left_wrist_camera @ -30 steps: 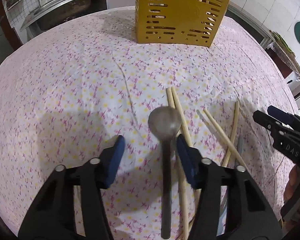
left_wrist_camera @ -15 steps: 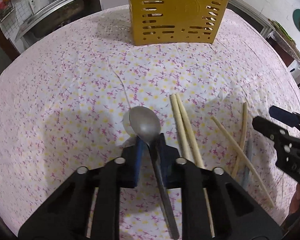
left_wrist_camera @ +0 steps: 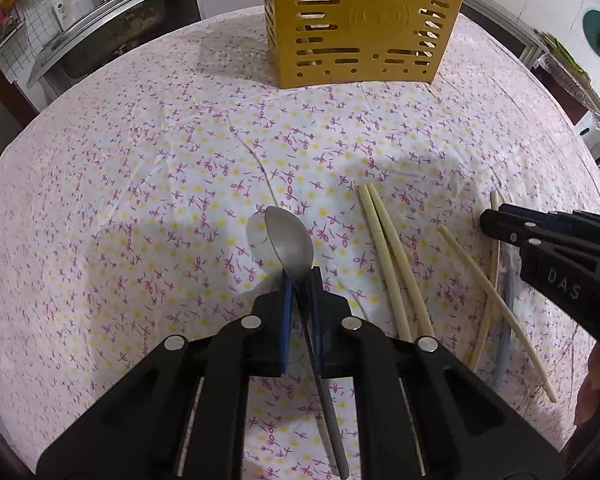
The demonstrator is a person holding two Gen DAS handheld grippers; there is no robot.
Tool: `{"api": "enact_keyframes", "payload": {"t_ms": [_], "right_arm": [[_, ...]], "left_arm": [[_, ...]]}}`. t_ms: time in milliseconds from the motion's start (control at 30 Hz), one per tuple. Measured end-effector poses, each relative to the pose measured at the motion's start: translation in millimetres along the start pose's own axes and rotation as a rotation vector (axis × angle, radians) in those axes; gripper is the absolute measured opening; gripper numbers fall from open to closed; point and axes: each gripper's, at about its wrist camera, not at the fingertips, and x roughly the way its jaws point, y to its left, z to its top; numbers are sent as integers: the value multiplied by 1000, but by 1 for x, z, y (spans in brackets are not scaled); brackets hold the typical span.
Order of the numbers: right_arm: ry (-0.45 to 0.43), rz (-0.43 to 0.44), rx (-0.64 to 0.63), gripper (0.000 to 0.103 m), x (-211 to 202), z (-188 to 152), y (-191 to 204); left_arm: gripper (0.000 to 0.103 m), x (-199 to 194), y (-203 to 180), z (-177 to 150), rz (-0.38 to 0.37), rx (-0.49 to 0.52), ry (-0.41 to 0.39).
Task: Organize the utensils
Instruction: 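Lift the spoon with the left tool while the right tool grasps a wooden chopstick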
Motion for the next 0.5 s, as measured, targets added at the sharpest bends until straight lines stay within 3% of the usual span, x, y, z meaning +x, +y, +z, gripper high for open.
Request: {"api": "enact_keyframes", "payload": {"t_ms": [267,500], "right_arm": [[54,64,37,13,1,12,-13],[-63,57,6,11,-25,19,-29]], "left_arm": [[7,10,1,16,-17,-9,51],[3,8,7,21,-23,-32,41]]}}
